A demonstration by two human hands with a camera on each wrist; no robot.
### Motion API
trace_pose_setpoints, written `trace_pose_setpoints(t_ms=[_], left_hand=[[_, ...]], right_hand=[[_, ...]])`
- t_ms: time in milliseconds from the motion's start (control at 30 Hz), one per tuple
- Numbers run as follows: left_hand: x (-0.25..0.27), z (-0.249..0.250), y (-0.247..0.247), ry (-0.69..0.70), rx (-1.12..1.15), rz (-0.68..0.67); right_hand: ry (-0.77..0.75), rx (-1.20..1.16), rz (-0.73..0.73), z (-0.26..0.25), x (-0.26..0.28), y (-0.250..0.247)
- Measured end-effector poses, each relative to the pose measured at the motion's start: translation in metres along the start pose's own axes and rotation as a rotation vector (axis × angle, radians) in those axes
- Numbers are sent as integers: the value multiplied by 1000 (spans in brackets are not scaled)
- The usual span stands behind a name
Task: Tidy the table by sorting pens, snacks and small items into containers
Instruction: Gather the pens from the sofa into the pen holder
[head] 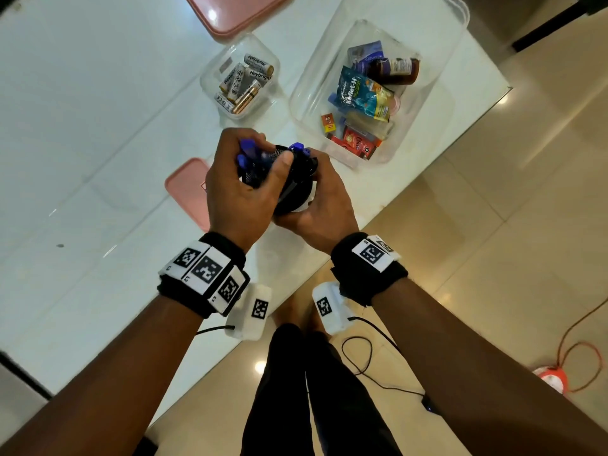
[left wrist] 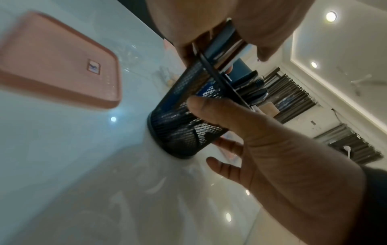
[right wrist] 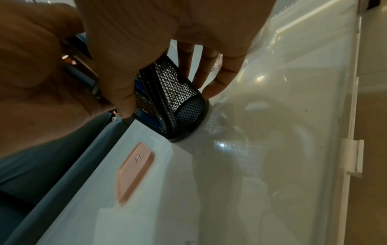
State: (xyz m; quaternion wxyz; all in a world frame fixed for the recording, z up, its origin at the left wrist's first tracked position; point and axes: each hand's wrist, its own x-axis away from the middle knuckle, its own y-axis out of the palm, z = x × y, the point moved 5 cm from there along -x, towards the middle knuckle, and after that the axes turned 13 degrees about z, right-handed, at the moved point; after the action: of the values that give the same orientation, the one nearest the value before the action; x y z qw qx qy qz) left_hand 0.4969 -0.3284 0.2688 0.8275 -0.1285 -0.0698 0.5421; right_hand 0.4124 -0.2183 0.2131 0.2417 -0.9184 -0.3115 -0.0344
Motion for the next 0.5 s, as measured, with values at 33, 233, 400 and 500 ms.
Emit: trace_pose_setpoints(t_ms=[33, 233, 400, 500], left_hand=[[2, 0, -3, 26, -32, -35], [0, 5, -4, 143, -184, -214], [-10, 15, 5, 243, -277, -244], [-9, 26, 3, 339, -319, -250]], right_hand=[[3, 0, 1, 0, 0, 0], [-1, 15, -4, 4, -2, 7], [-7, 28, -9, 8, -2, 10], [-20, 95, -22, 9, -3, 11]])
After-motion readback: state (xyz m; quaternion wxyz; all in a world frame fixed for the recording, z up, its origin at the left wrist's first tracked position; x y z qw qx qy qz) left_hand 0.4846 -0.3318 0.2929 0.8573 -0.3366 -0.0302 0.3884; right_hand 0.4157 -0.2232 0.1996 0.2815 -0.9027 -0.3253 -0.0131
